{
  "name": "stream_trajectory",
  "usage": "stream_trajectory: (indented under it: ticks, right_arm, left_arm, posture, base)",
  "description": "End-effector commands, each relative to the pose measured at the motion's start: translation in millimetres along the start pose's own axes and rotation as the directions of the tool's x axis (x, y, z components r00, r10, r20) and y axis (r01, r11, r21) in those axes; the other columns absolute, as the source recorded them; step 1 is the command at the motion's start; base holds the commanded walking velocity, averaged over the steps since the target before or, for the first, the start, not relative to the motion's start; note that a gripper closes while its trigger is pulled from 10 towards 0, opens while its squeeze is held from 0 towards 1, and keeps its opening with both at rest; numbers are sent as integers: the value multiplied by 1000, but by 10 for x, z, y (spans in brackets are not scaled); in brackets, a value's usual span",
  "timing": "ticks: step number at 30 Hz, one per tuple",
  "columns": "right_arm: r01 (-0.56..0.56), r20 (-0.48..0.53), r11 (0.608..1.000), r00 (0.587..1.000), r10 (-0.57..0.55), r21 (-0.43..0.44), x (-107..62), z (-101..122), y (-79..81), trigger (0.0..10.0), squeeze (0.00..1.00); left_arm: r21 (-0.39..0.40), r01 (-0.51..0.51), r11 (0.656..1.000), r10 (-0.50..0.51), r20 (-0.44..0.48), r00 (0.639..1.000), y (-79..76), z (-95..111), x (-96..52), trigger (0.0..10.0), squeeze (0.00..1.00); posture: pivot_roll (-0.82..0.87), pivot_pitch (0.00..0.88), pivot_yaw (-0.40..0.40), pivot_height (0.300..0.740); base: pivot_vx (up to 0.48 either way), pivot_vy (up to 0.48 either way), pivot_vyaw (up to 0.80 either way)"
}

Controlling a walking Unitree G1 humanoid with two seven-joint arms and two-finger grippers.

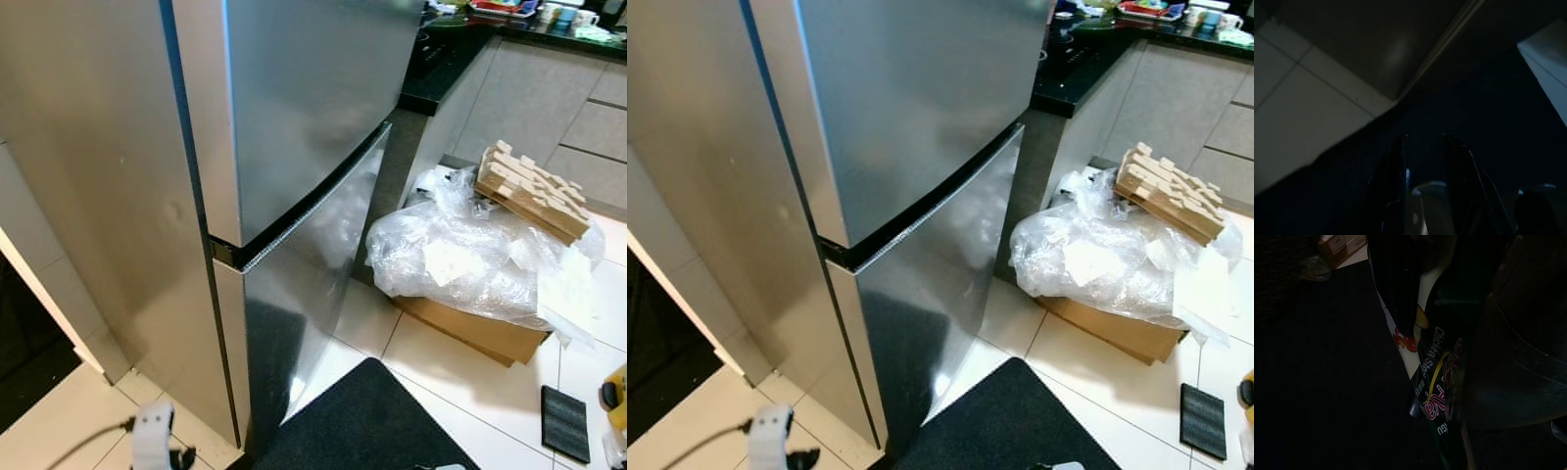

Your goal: Restocking fridge

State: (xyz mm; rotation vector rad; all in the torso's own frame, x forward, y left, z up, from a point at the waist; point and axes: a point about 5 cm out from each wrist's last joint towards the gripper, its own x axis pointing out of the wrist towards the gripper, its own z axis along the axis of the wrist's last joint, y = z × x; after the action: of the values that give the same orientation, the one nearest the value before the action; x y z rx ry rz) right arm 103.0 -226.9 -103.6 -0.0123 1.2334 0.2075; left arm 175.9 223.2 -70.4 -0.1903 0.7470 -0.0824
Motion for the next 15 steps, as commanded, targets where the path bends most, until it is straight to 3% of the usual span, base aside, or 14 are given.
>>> stream_trajectory:
  ticks: [1, 5, 8, 12, 15]
  right_arm:
    - [11, 3, 1000, 1000, -11, -3, -6, 12, -23, 10000, 0]
    - [11, 6, 1000, 1000, -11, 0, -4, 15, -18, 10000, 0]
    - [10, 7, 1000, 1000, -10, 2, -3, 16, -16, 10000, 0]
    - [7, 8, 1000, 1000, -7, 4, -5, 16, -19, 10000, 0]
    - [6, 7, 1000, 1000, -6, 3, -7, 14, -23, 10000, 0]
  left_arm:
    - [14, -4, 1000, 4, -48, 999, 39, -88, -42, 10000, 0]
    - [-3, 12, 1000, -12, -134, 991, -6, -276, -85, 10000, 0]
    - [12, 30, 999, -27, -202, 979, -59, -441, -133, 10000, 0]
    - [-29, 29, 999, -37, -291, 956, -142, -729, -247, 10000, 0]
    - [-30, 18, 999, -26, -324, 946, -164, -825, -291, 10000, 0]
  posture:
    - [54, 0, -62, 740]
    - [53, 0, -62, 740]
    - [53, 0, -62, 740]
    - [53, 0, -62, 740]
    - [48, 0, -64, 740]
  base:
    - [0, 0, 0]
    - [0, -63, 0]
    - [0, -480, 0]
    - [0, -480, 0]
    - [0, -480, 0]
